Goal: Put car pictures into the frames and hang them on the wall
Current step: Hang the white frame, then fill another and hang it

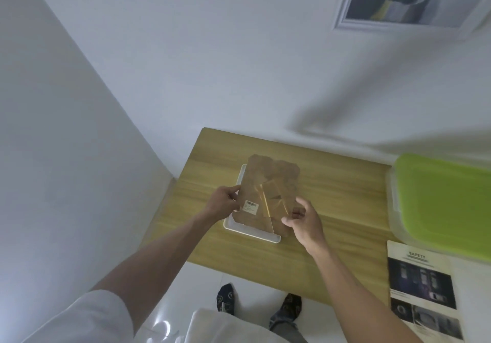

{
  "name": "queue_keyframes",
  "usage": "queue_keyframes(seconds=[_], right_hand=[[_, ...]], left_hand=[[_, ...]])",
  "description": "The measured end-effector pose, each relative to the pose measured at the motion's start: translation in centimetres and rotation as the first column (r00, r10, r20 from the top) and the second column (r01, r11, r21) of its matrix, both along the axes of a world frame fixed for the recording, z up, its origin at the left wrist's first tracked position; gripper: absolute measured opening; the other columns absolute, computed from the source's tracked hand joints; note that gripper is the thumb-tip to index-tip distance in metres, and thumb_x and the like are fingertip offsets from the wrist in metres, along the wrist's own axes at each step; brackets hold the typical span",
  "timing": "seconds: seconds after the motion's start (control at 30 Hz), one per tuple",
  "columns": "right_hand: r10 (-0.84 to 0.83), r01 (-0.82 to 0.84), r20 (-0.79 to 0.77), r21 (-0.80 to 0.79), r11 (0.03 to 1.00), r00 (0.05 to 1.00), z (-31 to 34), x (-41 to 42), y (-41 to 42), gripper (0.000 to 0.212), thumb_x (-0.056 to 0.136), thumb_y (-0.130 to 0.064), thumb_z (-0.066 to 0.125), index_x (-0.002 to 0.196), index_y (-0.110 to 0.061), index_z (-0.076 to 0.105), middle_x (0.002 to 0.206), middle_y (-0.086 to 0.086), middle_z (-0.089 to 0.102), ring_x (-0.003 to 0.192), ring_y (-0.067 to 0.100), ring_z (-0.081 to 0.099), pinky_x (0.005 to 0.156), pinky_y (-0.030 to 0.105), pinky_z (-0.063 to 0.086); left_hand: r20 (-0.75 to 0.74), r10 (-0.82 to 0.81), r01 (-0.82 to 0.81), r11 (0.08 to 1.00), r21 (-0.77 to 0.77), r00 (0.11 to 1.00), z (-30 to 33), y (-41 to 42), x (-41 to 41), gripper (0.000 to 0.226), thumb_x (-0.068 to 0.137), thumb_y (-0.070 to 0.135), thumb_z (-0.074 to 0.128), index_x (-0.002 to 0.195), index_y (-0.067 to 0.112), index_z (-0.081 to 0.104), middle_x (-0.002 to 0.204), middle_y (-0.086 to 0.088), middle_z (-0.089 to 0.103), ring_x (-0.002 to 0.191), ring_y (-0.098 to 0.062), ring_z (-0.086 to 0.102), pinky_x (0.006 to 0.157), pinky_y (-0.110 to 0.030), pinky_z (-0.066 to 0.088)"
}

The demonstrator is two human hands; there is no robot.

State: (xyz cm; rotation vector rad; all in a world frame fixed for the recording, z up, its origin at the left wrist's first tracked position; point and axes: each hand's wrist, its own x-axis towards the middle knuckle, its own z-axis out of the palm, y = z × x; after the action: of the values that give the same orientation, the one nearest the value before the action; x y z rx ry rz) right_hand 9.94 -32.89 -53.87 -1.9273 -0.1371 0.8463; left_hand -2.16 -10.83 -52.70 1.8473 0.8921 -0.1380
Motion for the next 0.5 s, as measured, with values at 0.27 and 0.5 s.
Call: queue_keyframes(seconds=[0.27, 0.5], right_hand=[[-0.054, 0.065, 0.106, -0.101, 0.993, 0.993, -0.4, -3.8, 2.1, 0.071, 0.079, -0.001, 0.077, 0.143, -0.015, 0.048, 0.093, -0.014, 0.058, 0.081, 0.0, 0.058, 0.063, 0.006, 0.042], [-0.065, 0.09, 0.159, -0.156, 0.984, 0.985, -0.8, -4.5, 2.5, 0.072, 0.077, -0.002, 0.079, 0.142, -0.016, 0.051, 0.104, -0.003, 0.061, 0.094, 0.014, 0.061, 0.08, 0.018, 0.043]], left_hand=[[0.032, -0.027, 0.027, 1.0, -0.004, 0.999, -1.9, 1.8, -2.1, 0.068, 0.063, 0.009, 0.059, 0.129, 0.023, 0.063, 0.082, -0.004, 0.07, 0.082, -0.025, 0.069, 0.077, -0.041, 0.057], [0.085, -0.055, 0.057, 0.998, -0.026, 0.995, -2.9, 1.8, -2.9, 0.061, 0.066, -0.002, 0.062, 0.106, 0.043, 0.07, 0.074, 0.0, 0.07, 0.07, -0.011, 0.065, 0.074, -0.034, 0.055]])
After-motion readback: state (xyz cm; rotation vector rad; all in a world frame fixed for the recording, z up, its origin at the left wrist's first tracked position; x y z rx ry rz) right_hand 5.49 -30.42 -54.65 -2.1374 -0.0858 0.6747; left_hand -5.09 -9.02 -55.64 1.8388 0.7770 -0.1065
